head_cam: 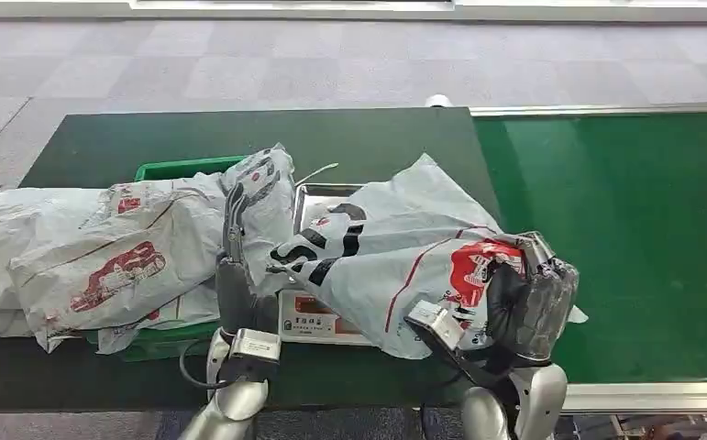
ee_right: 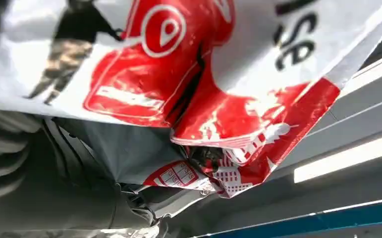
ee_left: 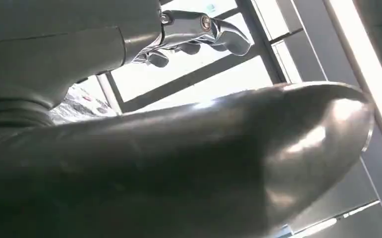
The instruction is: Moved the parcel from conveyor to table for the left to box.
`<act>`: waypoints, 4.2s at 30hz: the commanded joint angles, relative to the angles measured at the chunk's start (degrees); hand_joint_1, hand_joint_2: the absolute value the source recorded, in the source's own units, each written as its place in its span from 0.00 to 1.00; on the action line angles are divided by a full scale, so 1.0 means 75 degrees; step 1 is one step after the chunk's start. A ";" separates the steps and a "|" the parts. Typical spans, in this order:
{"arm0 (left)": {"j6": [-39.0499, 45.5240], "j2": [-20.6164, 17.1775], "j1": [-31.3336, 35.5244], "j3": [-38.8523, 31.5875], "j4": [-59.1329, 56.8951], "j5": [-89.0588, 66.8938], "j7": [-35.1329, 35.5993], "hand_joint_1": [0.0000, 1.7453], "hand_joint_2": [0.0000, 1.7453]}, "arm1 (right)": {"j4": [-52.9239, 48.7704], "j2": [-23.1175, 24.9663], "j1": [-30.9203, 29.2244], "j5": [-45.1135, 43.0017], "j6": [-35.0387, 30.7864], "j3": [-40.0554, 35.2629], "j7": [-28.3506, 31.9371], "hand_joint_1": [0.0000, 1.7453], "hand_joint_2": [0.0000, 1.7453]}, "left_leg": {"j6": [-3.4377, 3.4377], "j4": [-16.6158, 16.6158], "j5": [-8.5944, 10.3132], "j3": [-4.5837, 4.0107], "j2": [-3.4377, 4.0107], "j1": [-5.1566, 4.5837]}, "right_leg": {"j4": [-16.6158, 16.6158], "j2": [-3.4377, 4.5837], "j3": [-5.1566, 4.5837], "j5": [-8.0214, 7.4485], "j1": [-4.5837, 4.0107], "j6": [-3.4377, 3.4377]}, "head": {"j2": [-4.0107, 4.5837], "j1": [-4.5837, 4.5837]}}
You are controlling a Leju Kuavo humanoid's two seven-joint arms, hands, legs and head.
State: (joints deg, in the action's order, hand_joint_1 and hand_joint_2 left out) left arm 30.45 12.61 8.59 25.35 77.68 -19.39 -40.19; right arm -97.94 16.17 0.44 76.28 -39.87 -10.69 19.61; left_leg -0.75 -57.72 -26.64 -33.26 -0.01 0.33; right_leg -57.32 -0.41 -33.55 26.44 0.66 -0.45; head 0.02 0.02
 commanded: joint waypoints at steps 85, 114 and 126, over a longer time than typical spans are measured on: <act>-0.2838 -0.0669 0.1017 -0.0029 -0.1392 -0.0951 0.1584 0.00 0.00 | -0.2524 -0.2132 0.1568 -0.8364 0.3348 -0.2523 0.2719 0.00 1.00 | -0.0012 0.0013 -0.0002 0.0004 -0.0043 0.0000 | 0.0011 -0.0038 0.0001 0.0016 0.0000 0.0010 | -0.0003 -0.0003; -0.4557 0.0195 0.5144 0.1779 -0.6599 -0.3115 0.2526 0.00 1.00 | -0.4523 -0.0345 0.2267 -0.6546 -0.0018 -0.0348 0.2719 0.00 1.00 | -0.0016 0.0009 -0.0005 0.0033 0.0015 0.0005 | 0.0009 0.0020 0.0013 -0.0009 -0.0008 0.0016 | -0.0003 -0.0003; -0.5247 0.0565 0.5857 0.2203 -0.7739 -0.3015 0.2802 1.00 1.00 | -0.3927 -0.0819 0.2080 -0.6912 -0.0018 -0.0655 0.2719 0.00 1.00 | -0.0012 0.0012 -0.0002 0.0031 0.0021 0.0006 | 0.0015 0.0030 0.0015 -0.0015 -0.0007 0.0013 | -0.0003 -0.0003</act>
State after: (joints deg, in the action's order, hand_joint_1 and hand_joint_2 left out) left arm -7.98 16.30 47.47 36.02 27.81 -42.73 -18.84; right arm -132.21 13.66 17.62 25.20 -39.95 -14.84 40.19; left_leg -0.88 -57.73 -26.70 -33.13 0.15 0.32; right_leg -57.38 -0.22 -33.57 26.41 0.67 -0.36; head 0.00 0.00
